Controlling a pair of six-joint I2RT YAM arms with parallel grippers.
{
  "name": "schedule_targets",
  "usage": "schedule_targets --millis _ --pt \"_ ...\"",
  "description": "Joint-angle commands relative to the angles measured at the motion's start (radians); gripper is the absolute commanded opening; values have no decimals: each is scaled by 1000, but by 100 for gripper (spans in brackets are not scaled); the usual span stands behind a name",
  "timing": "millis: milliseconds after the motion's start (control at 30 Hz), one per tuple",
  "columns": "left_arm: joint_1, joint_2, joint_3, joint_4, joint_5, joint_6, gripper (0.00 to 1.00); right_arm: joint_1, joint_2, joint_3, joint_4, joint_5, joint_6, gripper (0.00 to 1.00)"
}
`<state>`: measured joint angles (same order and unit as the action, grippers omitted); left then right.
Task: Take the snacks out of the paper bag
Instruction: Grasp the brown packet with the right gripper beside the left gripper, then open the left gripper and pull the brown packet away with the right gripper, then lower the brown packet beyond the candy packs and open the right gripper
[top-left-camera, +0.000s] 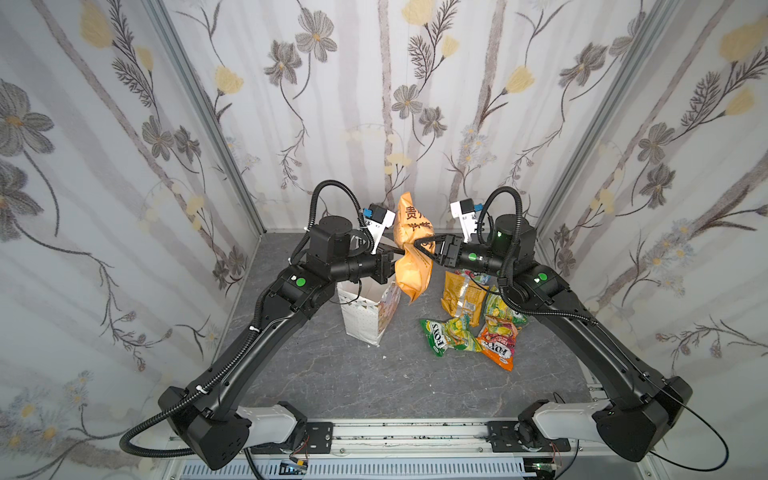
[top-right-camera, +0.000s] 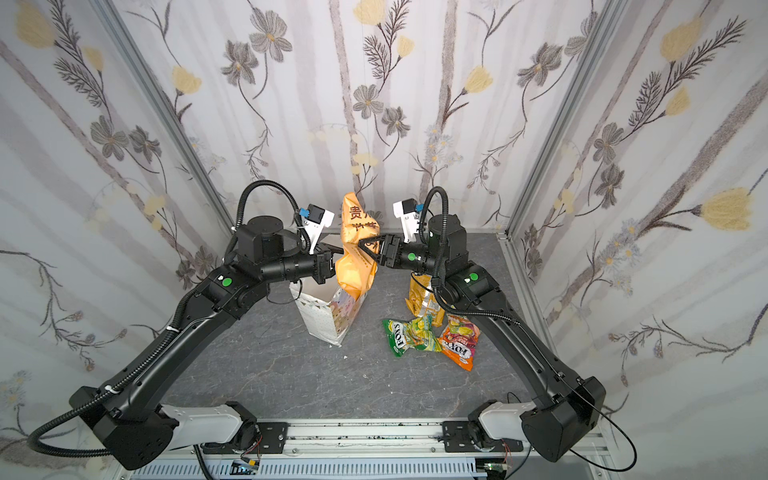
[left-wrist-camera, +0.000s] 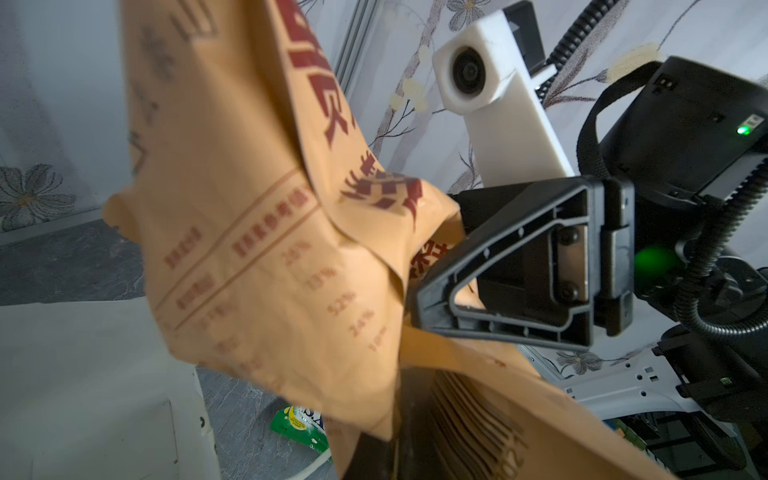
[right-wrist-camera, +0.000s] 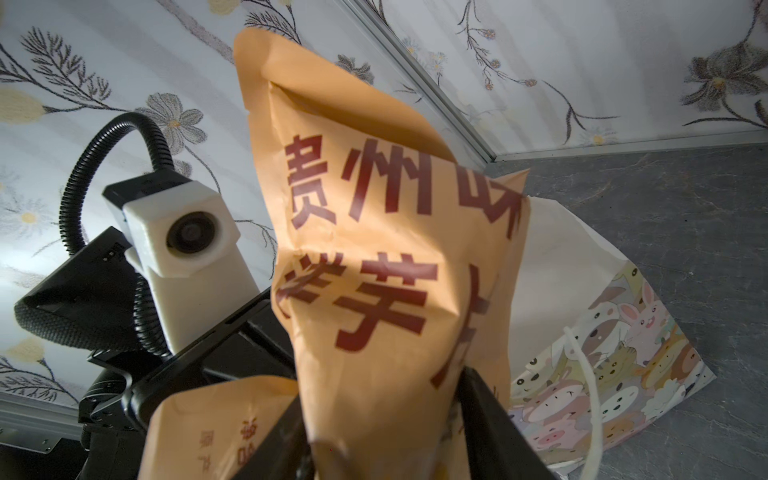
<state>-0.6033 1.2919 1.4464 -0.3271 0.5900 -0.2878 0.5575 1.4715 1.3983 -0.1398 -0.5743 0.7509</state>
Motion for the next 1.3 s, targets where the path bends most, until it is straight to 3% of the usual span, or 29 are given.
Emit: schedule_targets --millis 0,33,167,267,467,633,800,1000,1267 --pt "0 -11 -14 45 25 6 0 3 -16 1 50 11 22 35" --pt "-1 -14 -13 37 16 12 0 4 -23 -1 54 17 26 31" --pt "0 -21 -11 4 -30 40 16 5 -55 -7 68 35 34 11" --pt "0 -28 -8 -13 -52 56 36 3 -78 -7 68 54 35 3" --pt "-3 -92 0 -76 -104 100 66 -53 -118 -8 59 104 34 0" --pt "-29 -152 0 -208 -230 163 81 -191 -131 -27 49 94 44 0" --pt "-92 -197 46 -374 -367 220 95 -360 -107 -36 -28 132 -25 0" --pt "-235 -225 62 -515 -491 264 100 -549 -57 -88 -103 273 -133 0" --pt "-392 -299 14 -535 -616 258 100 -722 116 -82 -141 468 -190 0"
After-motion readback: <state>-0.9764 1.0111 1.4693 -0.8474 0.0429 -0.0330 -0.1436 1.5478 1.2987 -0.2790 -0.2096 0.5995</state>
